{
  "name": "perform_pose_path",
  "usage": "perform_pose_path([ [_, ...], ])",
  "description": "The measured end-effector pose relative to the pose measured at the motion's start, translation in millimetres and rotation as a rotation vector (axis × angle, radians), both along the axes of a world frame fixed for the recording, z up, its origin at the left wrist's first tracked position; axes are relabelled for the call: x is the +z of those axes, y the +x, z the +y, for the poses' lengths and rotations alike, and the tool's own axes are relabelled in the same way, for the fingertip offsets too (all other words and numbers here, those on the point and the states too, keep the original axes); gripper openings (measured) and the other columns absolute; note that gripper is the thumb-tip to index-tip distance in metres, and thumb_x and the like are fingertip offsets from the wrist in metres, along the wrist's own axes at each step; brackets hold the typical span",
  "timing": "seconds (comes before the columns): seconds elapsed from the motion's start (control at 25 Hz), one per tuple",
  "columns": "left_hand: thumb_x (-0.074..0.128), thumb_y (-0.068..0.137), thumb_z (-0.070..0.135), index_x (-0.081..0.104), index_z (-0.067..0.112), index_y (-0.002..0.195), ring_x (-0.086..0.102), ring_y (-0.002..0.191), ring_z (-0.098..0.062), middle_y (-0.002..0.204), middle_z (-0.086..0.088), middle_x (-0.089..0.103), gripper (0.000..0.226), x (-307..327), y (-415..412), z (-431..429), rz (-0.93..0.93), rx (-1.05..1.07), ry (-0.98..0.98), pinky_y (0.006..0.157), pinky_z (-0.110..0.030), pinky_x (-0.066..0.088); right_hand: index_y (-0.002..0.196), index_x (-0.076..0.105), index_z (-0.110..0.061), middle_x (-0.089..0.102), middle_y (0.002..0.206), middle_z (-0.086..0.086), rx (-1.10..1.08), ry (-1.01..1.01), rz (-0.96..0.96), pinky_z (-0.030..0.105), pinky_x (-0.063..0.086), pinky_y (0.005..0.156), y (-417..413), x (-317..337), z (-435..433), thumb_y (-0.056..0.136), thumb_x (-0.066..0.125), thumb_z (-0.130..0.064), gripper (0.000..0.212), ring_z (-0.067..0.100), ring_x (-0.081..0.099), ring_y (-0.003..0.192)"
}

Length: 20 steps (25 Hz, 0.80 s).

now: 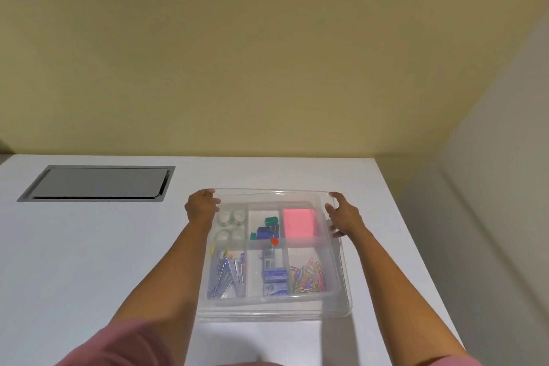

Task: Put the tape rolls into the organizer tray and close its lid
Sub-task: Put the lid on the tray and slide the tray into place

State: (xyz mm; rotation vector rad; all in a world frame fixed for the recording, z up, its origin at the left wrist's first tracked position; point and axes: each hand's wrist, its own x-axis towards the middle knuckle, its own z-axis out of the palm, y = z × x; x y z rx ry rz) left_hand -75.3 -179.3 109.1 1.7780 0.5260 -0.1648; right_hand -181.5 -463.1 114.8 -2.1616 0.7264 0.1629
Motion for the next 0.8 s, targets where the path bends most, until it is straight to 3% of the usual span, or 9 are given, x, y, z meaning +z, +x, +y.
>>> perform_pose_path([
  [0.04,0.044,0.097,0.013,0.066,0.003,0.108,0.062,0.065,-0.026,0.082,-0.014,0.069,0.027,-7,-1,2,-0.013,-0.018,0.045,0.060,-0.030,0.051,0.138,0.035,-0.021,0.062,0.106,0.020,0.003,-0.046,0.005,0.032,0.057,0.050,1,-5,1,0.097,0.043,-0.023,0.042,0.028,0.064,0.067],
  [0.12,0.046,0.097,0.014,0.068,0.002,0.106,0.066,0.090,-0.039,0.097,-0.023,0.071,0.027,-18,-1,7,-0.025,-0.049,0.148,0.081,-0.044,0.056,0.137,0.037,-0.021,0.059,0.117,0.020,0.012,-0.129,0.023,0.042,0.060,0.066,5,-15,5,0.095,0.044,-0.025,0.042,0.033,0.066,0.083],
  [0.24,0.048,0.097,0.017,0.069,0.000,0.103,0.064,0.095,-0.043,0.103,-0.024,0.069,0.027,-29,2,10,-0.037,-0.100,0.264,0.085,-0.049,0.055,0.137,0.037,-0.020,0.047,0.130,0.018,0.038,-0.243,0.075,0.044,0.051,0.090,11,-22,9,0.097,0.042,-0.027,0.041,0.038,0.058,0.107],
  [0.4,0.045,0.099,0.015,0.069,-0.005,0.095,0.063,0.091,-0.042,0.098,-0.027,0.067,0.032,-37,5,6,-0.064,-0.136,0.369,0.071,-0.033,0.047,0.135,0.040,-0.016,0.046,0.133,0.016,0.085,-0.369,0.139,0.042,0.046,0.093,24,-31,8,0.098,0.040,-0.026,0.039,0.035,0.051,0.118],
  [0.52,0.045,0.098,0.014,0.069,-0.002,0.100,0.062,0.090,-0.041,0.100,-0.028,0.066,0.029,-41,8,3,-0.068,-0.114,0.406,0.068,-0.033,0.043,0.133,0.043,-0.013,0.046,0.134,0.015,0.078,-0.346,0.148,0.042,0.045,0.093,33,-37,8,0.098,0.041,-0.025,0.037,0.034,0.051,0.118],
  [0.64,0.046,0.097,0.012,0.068,0.005,0.107,0.062,0.096,-0.040,0.109,-0.024,0.063,0.025,-46,16,3,-0.078,-0.114,0.464,0.078,-0.041,0.050,0.126,0.047,-0.008,0.047,0.130,0.015,0.039,-0.312,0.113,0.040,0.046,0.089,44,-41,7,0.099,0.040,-0.024,0.033,0.034,0.054,0.113],
  [0.8,0.045,0.097,0.008,0.065,0.001,0.111,0.060,0.102,-0.037,0.114,-0.024,0.060,0.025,-51,24,4,-0.118,-0.134,0.455,0.088,-0.041,0.049,0.118,0.055,-0.007,0.052,0.122,0.016,-0.071,-0.275,0.040,0.035,0.046,0.082,51,-44,9,0.099,0.039,-0.022,0.028,0.034,0.058,0.105],
])
